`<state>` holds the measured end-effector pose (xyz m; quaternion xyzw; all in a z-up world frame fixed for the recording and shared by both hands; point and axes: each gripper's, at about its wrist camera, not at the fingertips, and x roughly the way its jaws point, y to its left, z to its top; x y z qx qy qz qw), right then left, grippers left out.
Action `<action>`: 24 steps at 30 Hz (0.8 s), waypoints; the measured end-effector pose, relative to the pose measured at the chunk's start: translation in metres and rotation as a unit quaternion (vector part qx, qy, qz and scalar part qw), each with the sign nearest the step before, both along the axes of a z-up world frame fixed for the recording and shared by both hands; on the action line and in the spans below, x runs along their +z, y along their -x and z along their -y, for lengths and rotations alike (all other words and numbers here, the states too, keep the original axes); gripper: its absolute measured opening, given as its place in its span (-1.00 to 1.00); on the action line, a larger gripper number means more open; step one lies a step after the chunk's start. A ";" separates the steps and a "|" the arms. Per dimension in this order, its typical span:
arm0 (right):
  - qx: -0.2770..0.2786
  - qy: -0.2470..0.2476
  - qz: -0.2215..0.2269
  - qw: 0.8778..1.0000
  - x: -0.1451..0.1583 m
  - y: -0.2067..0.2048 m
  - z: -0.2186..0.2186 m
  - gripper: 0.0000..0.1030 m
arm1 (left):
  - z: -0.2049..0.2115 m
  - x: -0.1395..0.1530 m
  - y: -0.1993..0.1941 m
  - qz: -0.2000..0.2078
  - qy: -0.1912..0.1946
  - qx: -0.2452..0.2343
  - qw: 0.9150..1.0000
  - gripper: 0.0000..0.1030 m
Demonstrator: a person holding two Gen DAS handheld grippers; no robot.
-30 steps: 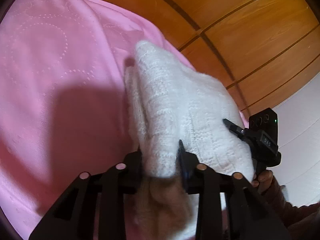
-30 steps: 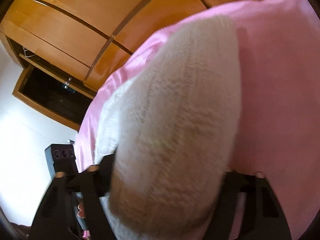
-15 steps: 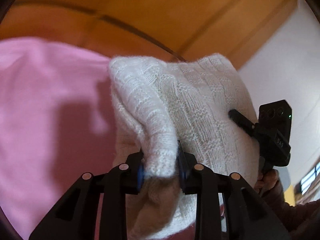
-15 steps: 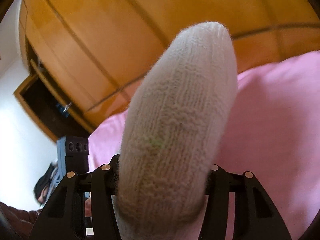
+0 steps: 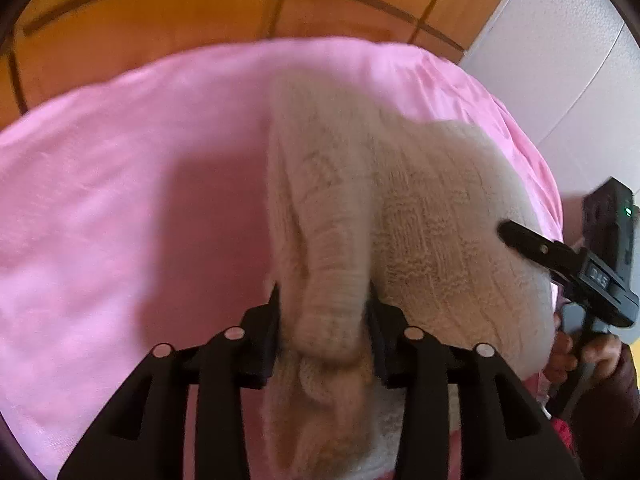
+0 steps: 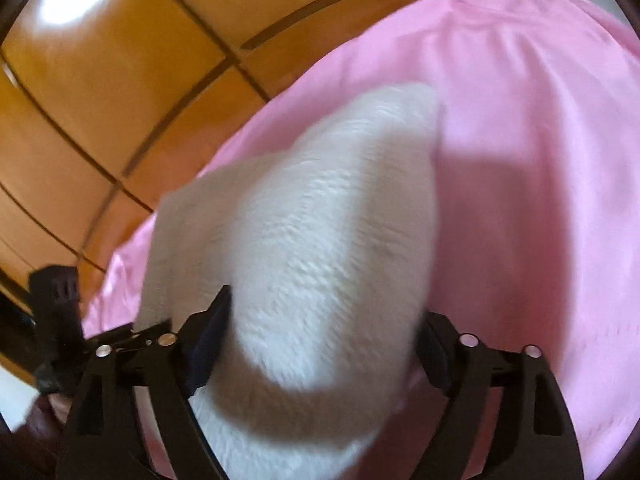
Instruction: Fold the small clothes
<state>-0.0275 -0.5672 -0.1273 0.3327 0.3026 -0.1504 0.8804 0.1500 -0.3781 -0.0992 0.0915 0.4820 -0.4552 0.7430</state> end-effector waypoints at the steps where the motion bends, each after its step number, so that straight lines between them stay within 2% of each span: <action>1: -0.008 0.022 -0.006 1.000 0.006 0.003 -0.003 0.61 | -0.001 0.007 0.002 0.012 0.004 0.003 1.000 -0.17; 3: -0.035 0.089 -0.022 0.995 0.026 0.014 -0.016 0.61 | -0.006 0.023 0.005 0.043 0.021 0.018 0.999 -0.13; 5: -0.046 0.134 -0.020 0.990 0.047 0.016 -0.033 0.59 | -0.009 0.034 0.000 0.080 0.036 0.027 0.996 -0.16; 6: -0.043 0.151 -0.011 0.987 0.055 0.021 -0.037 0.55 | -0.008 0.038 0.003 0.093 0.026 0.029 0.995 -0.16; 7: -0.036 0.163 -0.007 0.986 0.060 0.024 -0.043 0.40 | -0.003 0.032 0.004 0.095 0.007 0.025 0.995 -0.16; 8: -0.034 0.173 -0.016 0.984 0.065 0.025 -0.041 0.34 | 0.001 0.027 0.000 0.094 -0.008 0.023 0.995 -0.13; 10: -0.021 0.171 -0.044 0.984 0.056 0.018 -0.040 0.28 | 0.015 0.006 -0.003 0.100 -0.049 0.023 0.993 -0.09; 11: -0.021 0.164 -0.078 0.983 0.038 0.001 -0.042 0.23 | 0.019 0.001 -0.006 0.103 -0.048 0.030 0.993 0.01; 12: -0.024 0.177 -0.112 0.978 0.024 -0.008 -0.045 0.24 | 0.014 -0.001 -0.004 0.103 -0.046 0.038 0.993 0.08; 14: -0.037 0.220 -0.130 0.966 0.014 -0.009 -0.053 0.29 | 0.009 0.003 -0.006 0.087 -0.038 0.050 0.994 0.11; 16: -0.053 0.212 -0.127 0.967 0.022 -0.009 -0.054 0.29 | -0.002 0.016 -0.001 0.102 -0.030 0.058 0.993 0.14; 21: -0.086 0.207 -0.118 0.967 0.040 0.007 -0.068 0.30 | -0.032 0.053 0.013 0.143 0.006 0.096 0.985 0.45; 24: -0.104 0.202 -0.104 0.968 0.047 0.021 -0.083 0.46 | -0.052 0.069 0.021 0.156 0.019 0.116 0.981 0.62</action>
